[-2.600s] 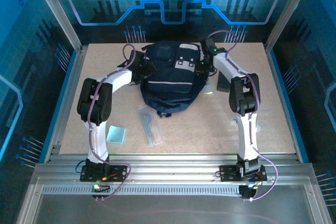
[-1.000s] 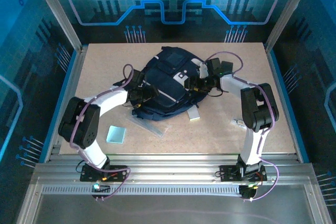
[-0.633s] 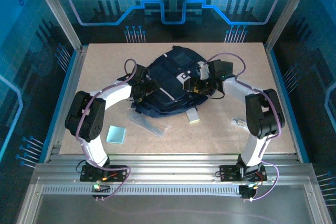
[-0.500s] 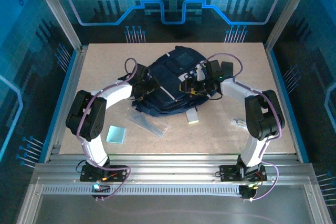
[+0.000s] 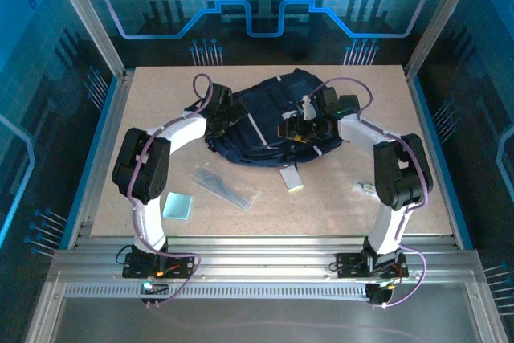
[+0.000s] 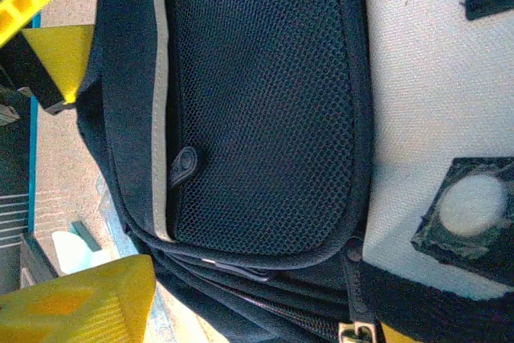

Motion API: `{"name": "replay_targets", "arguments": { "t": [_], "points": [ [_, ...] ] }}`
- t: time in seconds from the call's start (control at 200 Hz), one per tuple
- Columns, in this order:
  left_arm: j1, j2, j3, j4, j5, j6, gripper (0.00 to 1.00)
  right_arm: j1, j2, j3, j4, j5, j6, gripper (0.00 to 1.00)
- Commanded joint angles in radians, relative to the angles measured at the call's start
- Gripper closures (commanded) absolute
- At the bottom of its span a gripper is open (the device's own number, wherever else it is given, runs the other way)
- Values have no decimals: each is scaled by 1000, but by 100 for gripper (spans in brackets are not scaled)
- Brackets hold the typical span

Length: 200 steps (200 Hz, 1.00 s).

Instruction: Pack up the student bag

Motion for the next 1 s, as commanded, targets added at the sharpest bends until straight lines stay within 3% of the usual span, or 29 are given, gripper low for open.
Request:
{"name": "replay_targets", "arguments": {
  "t": [0.0,0.07,0.255,0.46,0.585,0.995],
  "points": [
    [-2,24,68,70,96,6,7,-34,47,85,-34,15,-47,27],
    [4,18,76,54,119,14,7,-44,31,105,-82,22,-56,28],
    [28,-85,32,-33,79,114,7,-38,-110,43,-231,182,-88,28],
    [28,-185,-80,-30,96,117,7,-30,-191,-23,-262,220,-74,27],
    [12,-182,-150,45,145,48,7,4,-149,-18,-193,142,-55,27],
    [-38,-28,-176,154,230,-46,7,54,37,13,-91,166,-34,28]
  ]
}}
